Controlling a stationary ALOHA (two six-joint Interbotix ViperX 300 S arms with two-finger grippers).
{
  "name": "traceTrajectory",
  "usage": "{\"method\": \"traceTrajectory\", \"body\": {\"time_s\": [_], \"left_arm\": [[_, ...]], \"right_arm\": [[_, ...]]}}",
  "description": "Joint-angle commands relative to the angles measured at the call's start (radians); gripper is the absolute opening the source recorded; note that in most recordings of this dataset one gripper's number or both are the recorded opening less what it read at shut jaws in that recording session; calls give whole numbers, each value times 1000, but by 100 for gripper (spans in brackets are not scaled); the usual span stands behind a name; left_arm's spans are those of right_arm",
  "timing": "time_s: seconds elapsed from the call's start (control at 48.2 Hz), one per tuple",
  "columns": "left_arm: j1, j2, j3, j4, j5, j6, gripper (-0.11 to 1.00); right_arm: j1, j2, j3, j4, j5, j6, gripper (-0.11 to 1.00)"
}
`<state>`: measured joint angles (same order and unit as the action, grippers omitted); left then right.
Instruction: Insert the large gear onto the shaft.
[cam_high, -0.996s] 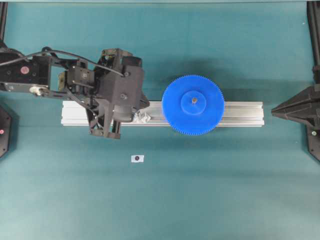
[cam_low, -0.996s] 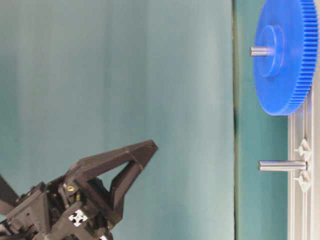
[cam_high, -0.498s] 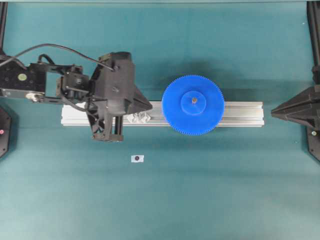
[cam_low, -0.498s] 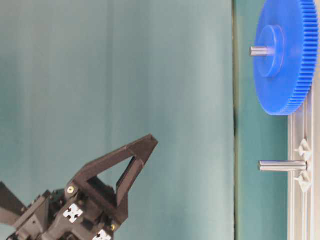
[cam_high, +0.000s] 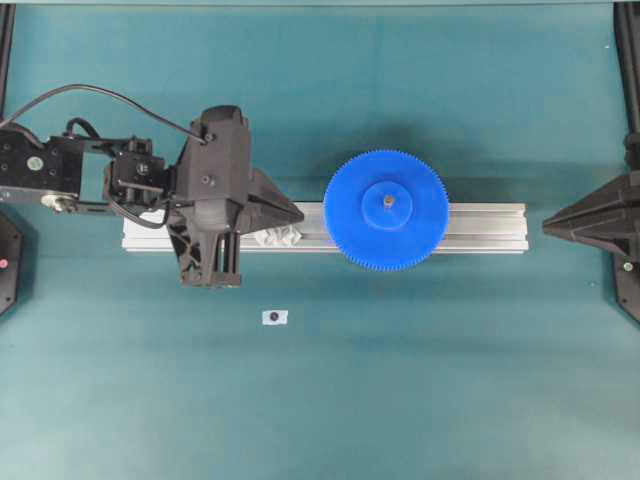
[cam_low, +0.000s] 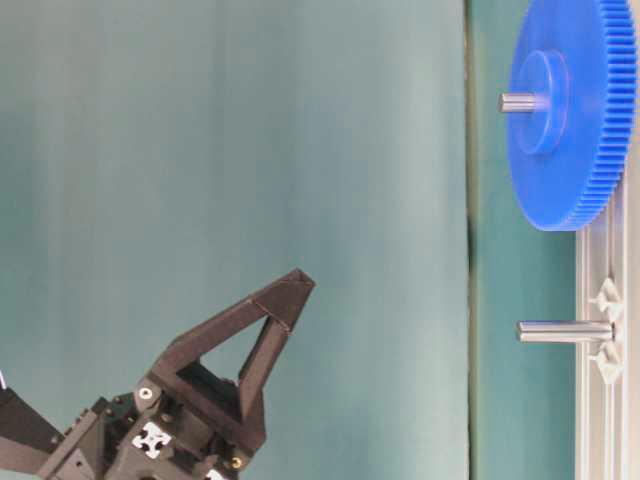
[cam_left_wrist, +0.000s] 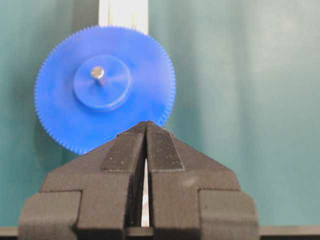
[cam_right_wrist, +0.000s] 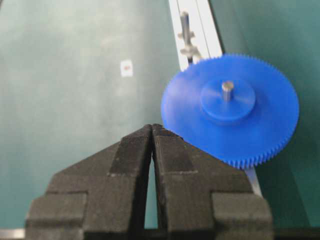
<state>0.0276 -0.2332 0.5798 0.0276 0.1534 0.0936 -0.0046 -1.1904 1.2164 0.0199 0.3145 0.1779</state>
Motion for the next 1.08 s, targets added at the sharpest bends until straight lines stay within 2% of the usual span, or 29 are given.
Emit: {"method": "traceTrajectory", "body": {"time_s": [0.0, 1.059], "left_arm": [[-8, -21, -8, 0, -15, -2, -1], [-21, 17, 9, 0, -35, 18, -1]], "right_arm": [[2, -5, -9, -2, -12, 8, 11], [2, -14, 32, -2, 3, 8, 11]]}}
